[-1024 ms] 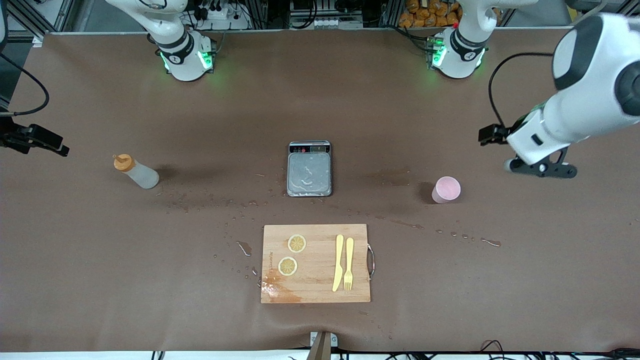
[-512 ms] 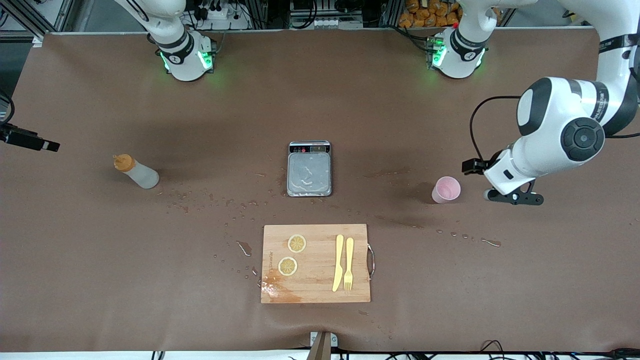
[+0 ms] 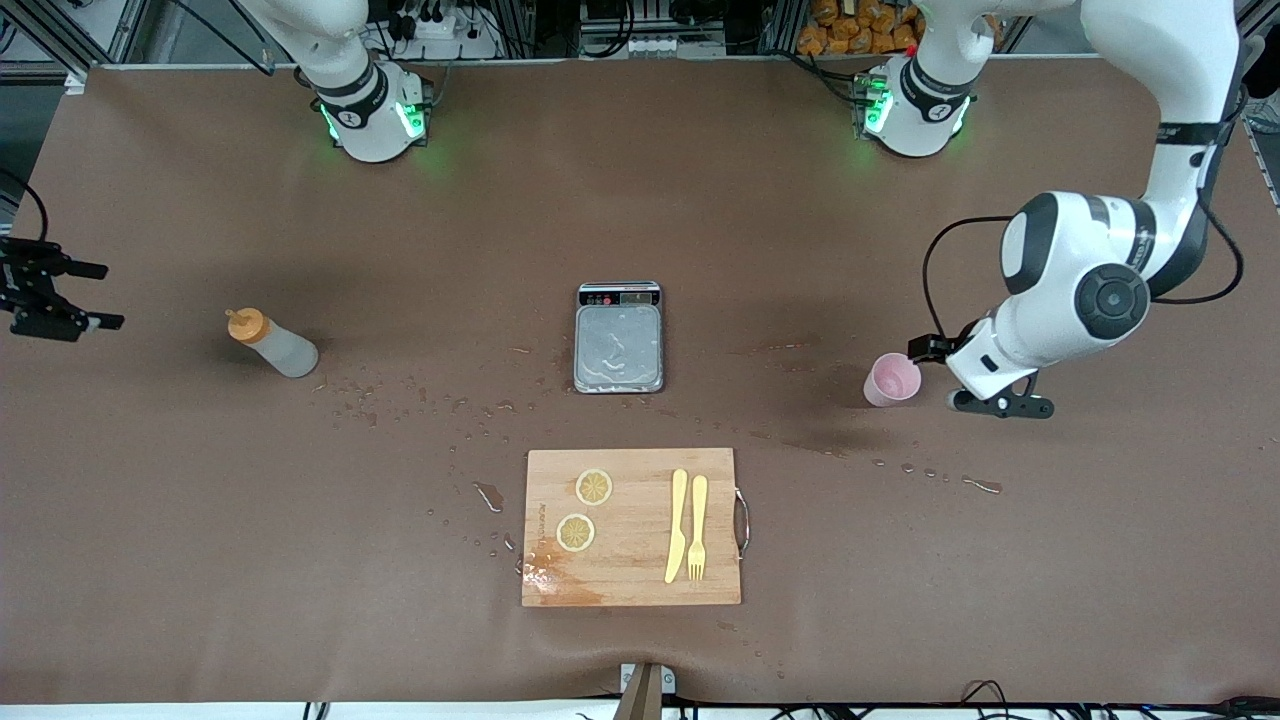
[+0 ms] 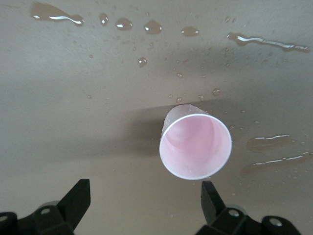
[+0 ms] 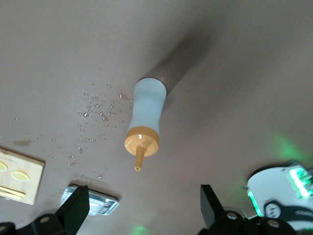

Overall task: Add sauce to pink cup with both arms
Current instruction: 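Grasp the pink cup with the left gripper while the right gripper grasps the bottle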

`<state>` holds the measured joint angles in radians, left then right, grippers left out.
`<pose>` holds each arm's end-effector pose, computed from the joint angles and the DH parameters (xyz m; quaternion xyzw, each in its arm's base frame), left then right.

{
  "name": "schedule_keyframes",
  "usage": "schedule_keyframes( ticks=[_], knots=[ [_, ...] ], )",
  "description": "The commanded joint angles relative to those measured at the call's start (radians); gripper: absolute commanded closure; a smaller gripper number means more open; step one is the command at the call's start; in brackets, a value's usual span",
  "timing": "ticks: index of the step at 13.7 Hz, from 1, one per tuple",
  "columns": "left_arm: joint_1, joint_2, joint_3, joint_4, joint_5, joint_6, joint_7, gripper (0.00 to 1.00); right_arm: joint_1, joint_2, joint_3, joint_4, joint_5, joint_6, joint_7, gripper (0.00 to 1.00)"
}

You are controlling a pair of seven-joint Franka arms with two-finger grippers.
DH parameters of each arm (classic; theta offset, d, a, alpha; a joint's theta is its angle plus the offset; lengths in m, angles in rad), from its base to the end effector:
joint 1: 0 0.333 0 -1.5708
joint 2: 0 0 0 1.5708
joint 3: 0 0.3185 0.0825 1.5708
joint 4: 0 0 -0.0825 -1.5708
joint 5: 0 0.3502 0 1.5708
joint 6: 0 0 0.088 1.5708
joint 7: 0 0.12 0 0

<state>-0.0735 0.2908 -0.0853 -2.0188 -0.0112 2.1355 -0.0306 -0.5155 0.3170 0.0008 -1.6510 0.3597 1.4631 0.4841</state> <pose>0.5439 -0.0864 0.3068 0.9943 -0.0597 -0.0876 0.0085 0.5051 -0.2336 0.4105 -0.8240 0.4789 0.2430 0.1809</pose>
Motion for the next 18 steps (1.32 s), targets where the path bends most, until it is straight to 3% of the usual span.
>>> schedule_keyframes(
  ticks=[1,9,11,12,13,18],
  knots=[
    [0.001,0.045,-0.005,0.003,0.030,0.038,0.020,0.00,-0.067,0.079,0.018,0.048,0.083,-0.081,0.064,0.00],
    [-0.005,0.122,-0.005,0.018,0.040,0.055,0.057,0.02,-0.216,0.325,0.018,0.048,0.264,-0.167,0.062,0.00],
    [-0.006,0.149,-0.007,0.028,0.040,0.055,0.057,0.41,-0.228,0.368,0.018,0.046,0.277,-0.165,0.065,0.00],
    [-0.009,0.159,-0.007,0.031,0.040,0.055,0.057,0.74,-0.229,0.385,0.018,0.046,0.277,-0.161,0.065,0.00],
    [-0.009,0.159,-0.007,0.031,0.040,0.055,0.057,1.00,-0.229,0.401,0.018,0.046,0.292,-0.159,0.065,0.00],
    [-0.011,0.157,-0.007,0.040,0.040,0.055,0.058,1.00,-0.193,0.485,0.019,0.046,0.334,-0.087,0.067,0.00]
  ],
)
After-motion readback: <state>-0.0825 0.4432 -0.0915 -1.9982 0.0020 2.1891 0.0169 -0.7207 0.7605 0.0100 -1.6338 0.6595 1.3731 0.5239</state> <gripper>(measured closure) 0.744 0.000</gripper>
